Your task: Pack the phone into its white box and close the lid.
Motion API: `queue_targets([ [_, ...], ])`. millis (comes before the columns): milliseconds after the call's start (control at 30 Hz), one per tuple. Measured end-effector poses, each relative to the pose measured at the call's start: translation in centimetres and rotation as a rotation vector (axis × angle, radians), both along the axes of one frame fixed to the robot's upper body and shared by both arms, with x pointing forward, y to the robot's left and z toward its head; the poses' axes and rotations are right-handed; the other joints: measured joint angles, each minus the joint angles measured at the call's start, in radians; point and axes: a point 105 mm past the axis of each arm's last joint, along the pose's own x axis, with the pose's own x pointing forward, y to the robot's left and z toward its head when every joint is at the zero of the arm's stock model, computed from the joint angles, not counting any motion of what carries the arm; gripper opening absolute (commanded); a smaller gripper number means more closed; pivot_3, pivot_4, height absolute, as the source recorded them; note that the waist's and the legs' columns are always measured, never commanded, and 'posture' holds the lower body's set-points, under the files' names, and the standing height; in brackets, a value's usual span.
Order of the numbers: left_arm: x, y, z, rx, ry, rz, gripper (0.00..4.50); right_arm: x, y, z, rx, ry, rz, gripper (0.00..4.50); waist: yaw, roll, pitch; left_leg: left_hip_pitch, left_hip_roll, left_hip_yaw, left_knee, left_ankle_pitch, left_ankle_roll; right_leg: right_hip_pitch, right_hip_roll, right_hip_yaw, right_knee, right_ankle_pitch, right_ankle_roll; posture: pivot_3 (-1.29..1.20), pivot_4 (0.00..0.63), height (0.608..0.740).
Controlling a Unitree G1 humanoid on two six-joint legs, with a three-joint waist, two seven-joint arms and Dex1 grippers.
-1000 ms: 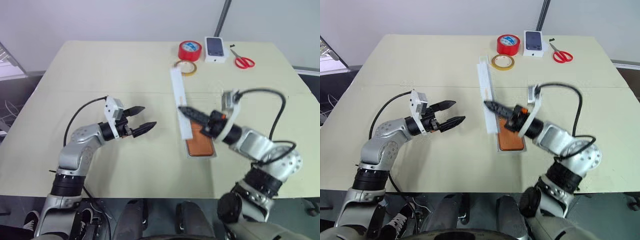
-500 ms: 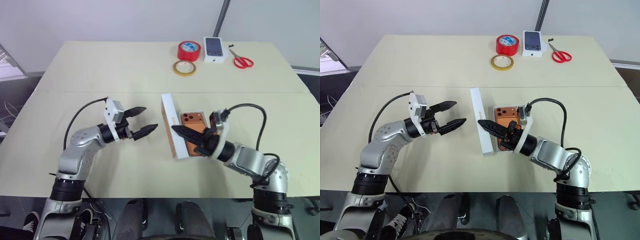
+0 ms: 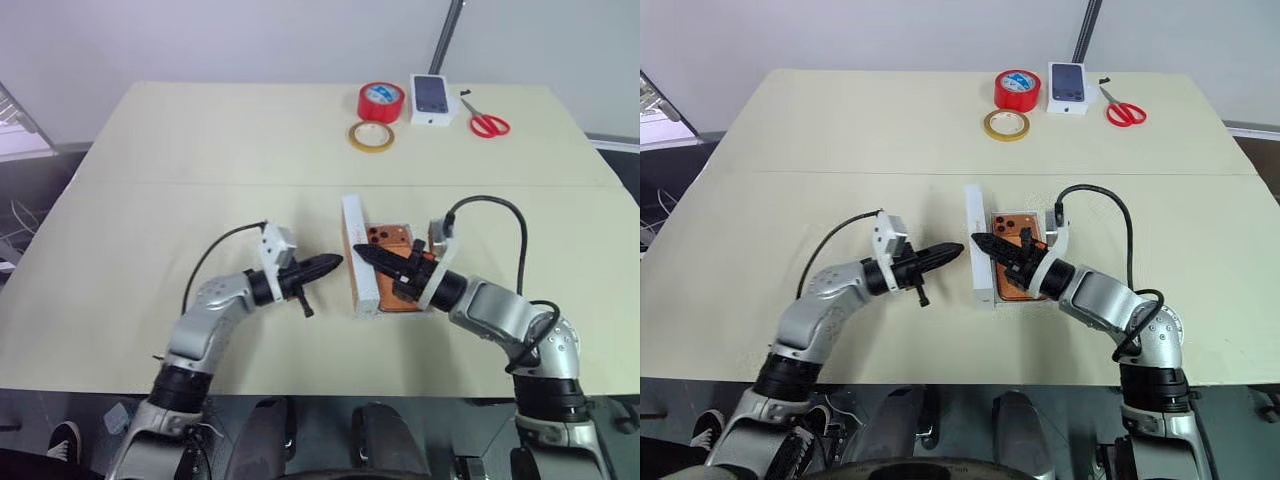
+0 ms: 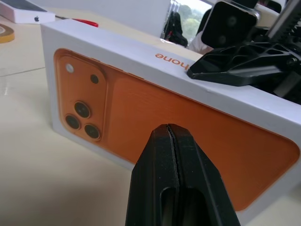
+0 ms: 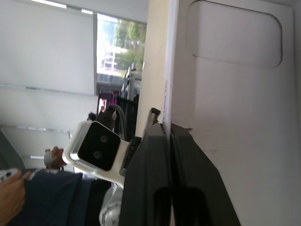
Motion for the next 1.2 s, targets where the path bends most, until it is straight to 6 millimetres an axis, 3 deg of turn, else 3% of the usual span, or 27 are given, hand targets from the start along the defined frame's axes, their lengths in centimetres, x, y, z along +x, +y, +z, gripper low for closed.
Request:
queue_targets([
  [100, 0.5, -1.2, 0.5, -0.014, -0.024, -0.011, 0.00, 0.1, -1.7, 0.0, -0.042, -0.021, -0.043, 2.86, -0.002, 0.000, 0.000, 0.000, 0.000, 0.000, 0.000, 0.000, 0.000, 0.000, 0.000, 0.000, 0.000, 0.000, 0.000, 0.00, 0.150, 0.728],
  [400, 1.3, -5.7, 0.8, -0.055, -0.027, -0.072, 0.00, 1.7, -9.2, 2.8, -0.402, -0.308, -0.187, 2.86, 0.016, 0.000, 0.000, 0.000, 0.000, 0.001, 0.001, 0.000, 0.001, 0.000, 0.001, 0.000, 0.000, 0.000, 0.000, 0.00, 0.150, 0.728],
  [500, 1.2, -6.0, 0.6, -0.051, -0.024, -0.083, 0.00, 2.8, -11.3, 2.7, -0.576, -0.398, -0.266, 2.04, 0.017, 0.000, 0.000, 0.000, 0.000, 0.001, 0.001, 0.000, 0.001, 0.000, 0.001, 0.000, 0.000, 0.000, 0.000, 0.00, 0.150, 0.728],
  [633, 1.4, -4.7, 0.2, 0.000, -0.027, -0.066, 0.00, 4.0, -12.0, 0.5, -0.918, -0.554, -0.287, 0.02, 0.017, 0.001, 0.000, 0.001, 0.000, 0.001, 0.001, 0.000, 0.001, -0.001, 0.001, 0.000, 0.000, 0.000, 0.000, 0.00, 0.150, 0.728],
  [833, 1.2, -0.8, -1.9, 0.165, 0.038, -0.020, 0.00, 3.9, -11.2, -0.8, -1.209, -0.787, -0.207, 0.02, 0.017, 0.001, 0.000, 0.001, 0.000, 0.001, 0.002, 0.000, 0.000, 0.000, 0.001, 0.000, 0.001, 0.000, 0.000, 0.00, 0.150, 0.728],
  [933, 1.3, 0.2, -2.5, 0.207, 0.055, -0.005, 0.00, 3.5, -10.6, -1.8, -1.257, -0.830, -0.148, 0.02, 0.022, 0.000, 0.000, 0.001, 0.000, 0.000, 0.002, 0.000, 0.000, 0.001, 0.001, 0.000, 0.001, 0.000, 0.000, 0.00, 0.150, 0.728],
  [1000, 1.5, 0.0, -2.7, 0.201, 0.067, 0.005, 0.00, 3.3, -10.2, -2.3, -1.252, -0.840, -0.126, 0.02, 0.022, 0.001, 0.000, 0.001, 0.000, 0.000, 0.004, 0.000, 0.000, 0.001, 0.001, 0.000, 0.001, 0.000, 0.000, 0.00, 0.150, 0.728],
  [1200, 1.9, -3.4, -3.2, 0.124, 0.108, -0.036, 0.00, 2.7, -9.6, -3.2, -1.283, -0.867, -0.058, 0.02, 0.020, 0.000, 0.000, 0.001, 0.000, 0.000, 0.006, 0.000, 0.001, 0.002, 0.001, -0.001, 0.001, 0.000, 0.000, 0.00, 0.150, 0.728],
])
